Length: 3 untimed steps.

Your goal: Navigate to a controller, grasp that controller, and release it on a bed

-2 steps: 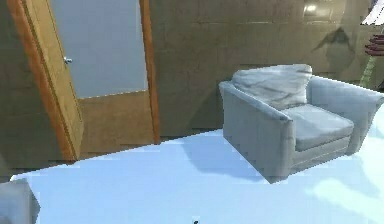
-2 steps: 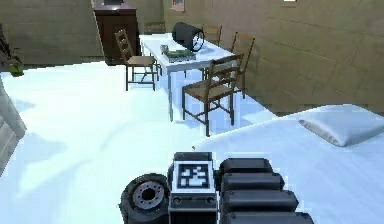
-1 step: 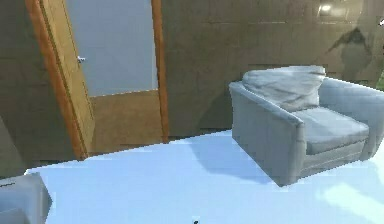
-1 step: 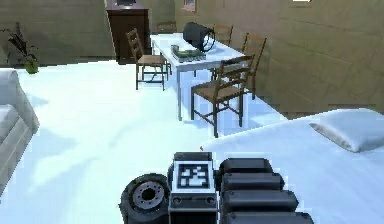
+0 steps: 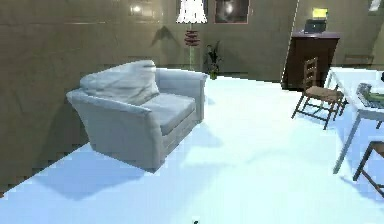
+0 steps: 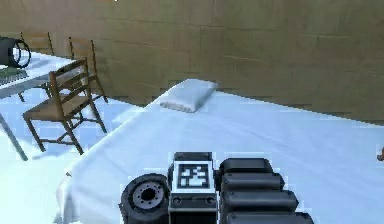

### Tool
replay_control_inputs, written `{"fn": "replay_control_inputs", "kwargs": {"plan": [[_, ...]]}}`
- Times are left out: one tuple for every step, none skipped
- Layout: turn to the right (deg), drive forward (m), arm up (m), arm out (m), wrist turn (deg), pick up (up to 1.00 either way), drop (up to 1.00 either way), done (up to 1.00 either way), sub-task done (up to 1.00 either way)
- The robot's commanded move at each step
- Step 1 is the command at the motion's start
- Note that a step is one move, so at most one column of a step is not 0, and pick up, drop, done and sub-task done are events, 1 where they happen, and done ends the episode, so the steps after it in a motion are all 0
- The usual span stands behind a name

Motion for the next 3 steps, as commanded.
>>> {"fn": "replay_control_inputs", "kwargs": {"plan": [[45.0,0.00,0.00,0.00,0.0,0.00,0.00,0.00,0.00],[45.0,0.00,0.00,0.00,0.0,0.00,0.00,0.00,0.00],[6.0,0.00,0.00,0.00,0.0,0.00,0.00,0.00,0.00]]}}
